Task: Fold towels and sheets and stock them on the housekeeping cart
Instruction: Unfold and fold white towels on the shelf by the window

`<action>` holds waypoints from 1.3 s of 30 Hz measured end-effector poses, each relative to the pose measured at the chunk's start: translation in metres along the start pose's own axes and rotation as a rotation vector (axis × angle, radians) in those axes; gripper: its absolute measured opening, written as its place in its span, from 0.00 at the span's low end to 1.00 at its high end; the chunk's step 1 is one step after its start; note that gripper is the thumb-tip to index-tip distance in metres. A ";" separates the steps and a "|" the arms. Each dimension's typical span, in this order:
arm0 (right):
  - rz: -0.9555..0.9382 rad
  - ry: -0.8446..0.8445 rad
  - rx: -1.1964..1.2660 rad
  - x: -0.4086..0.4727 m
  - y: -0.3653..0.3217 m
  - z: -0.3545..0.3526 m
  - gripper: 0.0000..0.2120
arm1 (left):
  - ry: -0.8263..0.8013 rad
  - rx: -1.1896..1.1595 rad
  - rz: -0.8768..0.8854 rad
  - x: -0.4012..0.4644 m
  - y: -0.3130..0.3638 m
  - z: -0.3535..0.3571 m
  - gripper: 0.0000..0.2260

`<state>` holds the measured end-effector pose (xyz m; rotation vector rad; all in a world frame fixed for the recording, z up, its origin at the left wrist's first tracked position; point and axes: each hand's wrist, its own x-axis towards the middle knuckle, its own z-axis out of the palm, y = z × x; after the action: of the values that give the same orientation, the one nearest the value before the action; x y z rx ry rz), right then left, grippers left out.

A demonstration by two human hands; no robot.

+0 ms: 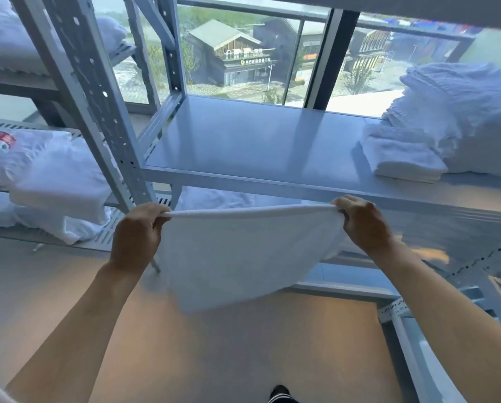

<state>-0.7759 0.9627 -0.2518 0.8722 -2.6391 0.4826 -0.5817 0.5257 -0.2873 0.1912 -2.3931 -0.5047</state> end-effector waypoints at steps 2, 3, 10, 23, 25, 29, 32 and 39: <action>0.029 0.003 -0.021 0.003 0.011 0.001 0.17 | -0.019 -0.030 0.009 0.012 0.002 0.016 0.10; 0.044 0.010 -0.031 0.006 0.017 0.002 0.17 | -0.028 -0.043 0.017 0.019 0.003 0.024 0.13; 0.117 0.037 -0.055 0.042 0.075 0.018 0.16 | -0.055 -0.071 0.059 0.083 0.006 0.087 0.18; 0.120 0.016 -0.061 0.179 0.212 0.086 0.13 | -0.076 0.131 0.064 0.228 0.018 0.235 0.22; 0.134 0.002 -0.072 0.195 0.228 0.094 0.13 | -0.092 0.143 0.061 0.246 0.019 0.253 0.23; 0.138 -0.018 -0.061 0.230 0.259 0.105 0.16 | -0.135 0.177 0.047 0.278 0.019 0.286 0.25; 0.160 -0.054 -0.074 0.251 0.274 0.115 0.17 | -0.216 0.180 -0.014 0.297 0.020 0.314 0.28; 0.297 -0.215 -0.166 0.253 0.288 0.158 0.15 | -0.359 0.185 -0.177 0.298 0.012 0.371 0.28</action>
<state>-1.1772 0.9866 -0.3535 0.5082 -2.9730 0.2438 -1.0492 0.5713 -0.3648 0.4290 -2.7917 -0.4251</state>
